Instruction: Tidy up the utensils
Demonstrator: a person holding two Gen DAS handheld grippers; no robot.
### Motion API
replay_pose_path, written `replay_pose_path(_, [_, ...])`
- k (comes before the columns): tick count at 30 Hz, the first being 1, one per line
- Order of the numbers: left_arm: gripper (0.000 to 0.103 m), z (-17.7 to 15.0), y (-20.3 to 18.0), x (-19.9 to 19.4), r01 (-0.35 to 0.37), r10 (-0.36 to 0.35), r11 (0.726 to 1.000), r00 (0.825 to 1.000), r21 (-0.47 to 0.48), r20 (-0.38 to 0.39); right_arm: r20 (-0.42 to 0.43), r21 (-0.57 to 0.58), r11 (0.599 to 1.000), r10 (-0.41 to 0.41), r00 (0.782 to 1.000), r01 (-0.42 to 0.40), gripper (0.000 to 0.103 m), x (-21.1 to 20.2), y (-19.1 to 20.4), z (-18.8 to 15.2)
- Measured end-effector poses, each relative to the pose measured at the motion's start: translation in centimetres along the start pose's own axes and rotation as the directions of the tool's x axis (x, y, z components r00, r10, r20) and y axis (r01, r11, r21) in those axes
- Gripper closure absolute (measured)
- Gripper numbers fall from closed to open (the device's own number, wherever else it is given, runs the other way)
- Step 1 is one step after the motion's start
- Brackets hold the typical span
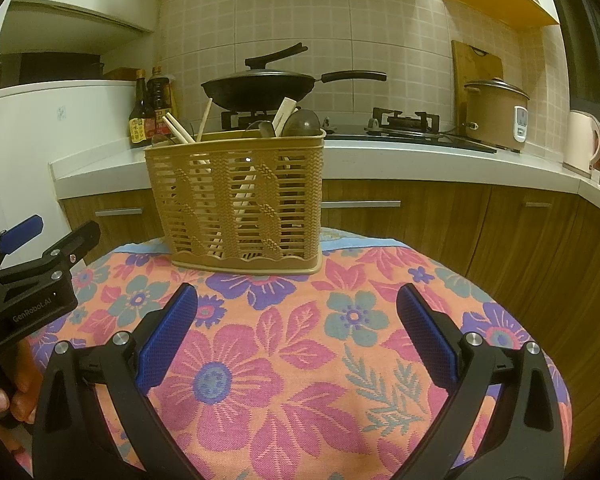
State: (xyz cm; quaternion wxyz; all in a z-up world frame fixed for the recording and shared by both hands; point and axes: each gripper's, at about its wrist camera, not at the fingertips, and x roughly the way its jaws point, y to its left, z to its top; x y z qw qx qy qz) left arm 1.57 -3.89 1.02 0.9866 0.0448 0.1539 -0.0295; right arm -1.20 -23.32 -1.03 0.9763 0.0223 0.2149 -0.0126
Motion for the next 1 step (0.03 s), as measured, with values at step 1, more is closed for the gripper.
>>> replay_pose_path(1, [0.007, 0.02, 0.09, 0.00, -0.001, 0.001, 1.000, 1.000, -0.004, 0.000, 0.000, -0.001, 1.000, 0.000, 1.000, 0.000, 0.008, -0.01, 0.00, 0.00])
